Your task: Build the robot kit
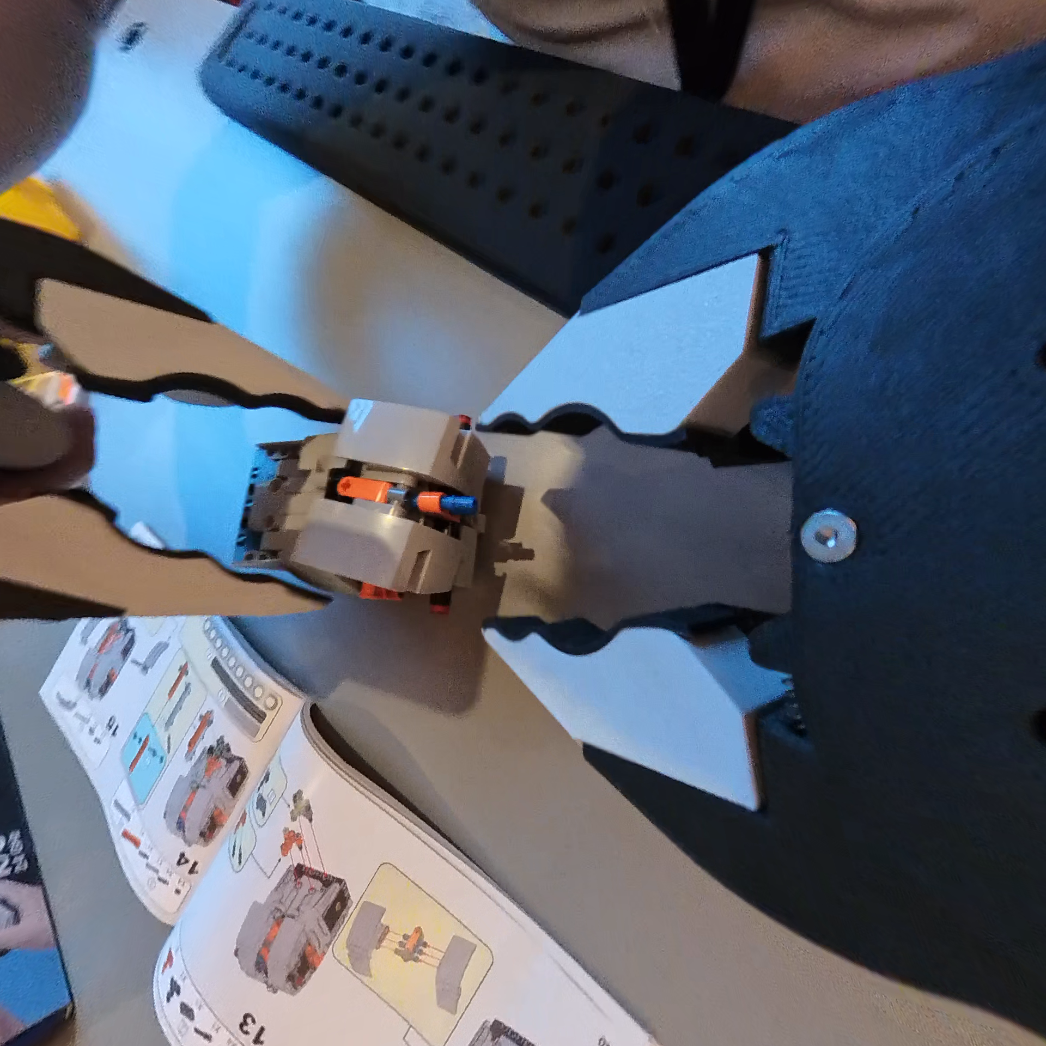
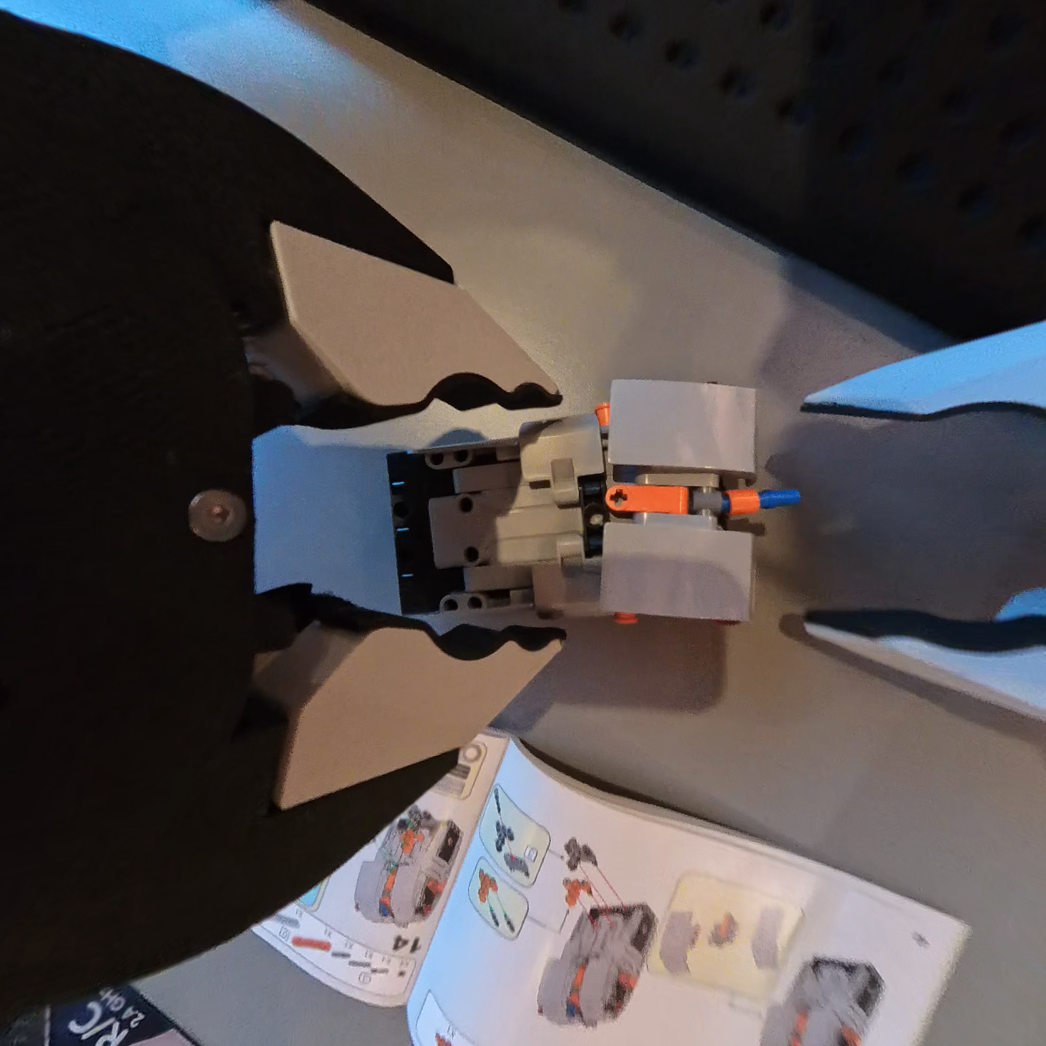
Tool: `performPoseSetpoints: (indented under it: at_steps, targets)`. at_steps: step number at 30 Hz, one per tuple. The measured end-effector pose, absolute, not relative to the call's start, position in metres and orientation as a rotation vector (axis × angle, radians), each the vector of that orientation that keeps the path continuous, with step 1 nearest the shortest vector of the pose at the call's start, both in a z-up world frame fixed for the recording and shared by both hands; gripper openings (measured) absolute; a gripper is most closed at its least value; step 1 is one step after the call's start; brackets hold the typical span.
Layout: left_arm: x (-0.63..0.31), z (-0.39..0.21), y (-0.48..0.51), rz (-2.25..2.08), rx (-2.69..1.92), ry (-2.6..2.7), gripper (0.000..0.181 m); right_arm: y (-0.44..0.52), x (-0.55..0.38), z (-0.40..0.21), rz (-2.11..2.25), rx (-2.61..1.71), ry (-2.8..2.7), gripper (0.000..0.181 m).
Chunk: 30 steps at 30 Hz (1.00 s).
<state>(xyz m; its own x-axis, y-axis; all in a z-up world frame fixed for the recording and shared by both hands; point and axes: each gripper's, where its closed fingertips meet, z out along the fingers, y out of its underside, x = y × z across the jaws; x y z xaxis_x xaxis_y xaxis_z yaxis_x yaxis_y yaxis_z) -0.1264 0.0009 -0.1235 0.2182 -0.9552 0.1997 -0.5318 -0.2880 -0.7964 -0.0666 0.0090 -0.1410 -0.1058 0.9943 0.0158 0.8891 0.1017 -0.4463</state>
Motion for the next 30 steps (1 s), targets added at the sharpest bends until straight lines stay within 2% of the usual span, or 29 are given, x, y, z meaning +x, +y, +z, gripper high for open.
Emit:
performPoseSetpoints:
  at_steps: [4, 10, 13, 19, 22, 27, 30]
  targets:
    - [-0.112, -0.116, 0.0, -0.924, -1.816, 1.343, 0.084, 0.01, -0.067, -0.152, 0.38, -1.92, -2.073, 0.076]
    - [-0.104, -0.125, 0.006, -0.82, -1.752, 1.451, 0.084, 0.01, -0.066, -0.15, 0.363, -1.943, -1.893, 0.073]
    - [-0.107, -0.126, 0.007, -0.956, -1.792, 1.431, 0.087, 0.01, -0.064, -0.147, 0.335, -1.928, -1.766, 0.072]
    - [-0.107, -0.122, 0.004, -1.497, -1.984, 1.234, 0.091, 0.008, -0.061, -0.14, 0.187, -1.83, -1.581, 0.072]
    - [-0.1, -0.117, 0.012, -1.695, -2.035, 1.069, 0.086, 0.009, -0.061, -0.138, 0.13, -1.808, -1.511, 0.073]
    - [-0.088, -0.121, 0.017, -1.715, -2.083, 1.055, 0.072, 0.012, -0.06, -0.136, 0.069, -1.795, -1.437, 0.073]
    - [-0.078, -0.127, 0.011, -1.735, -2.138, 1.096, 0.055, 0.014, -0.059, -0.136, 0.058, -1.795, -1.405, 0.072]
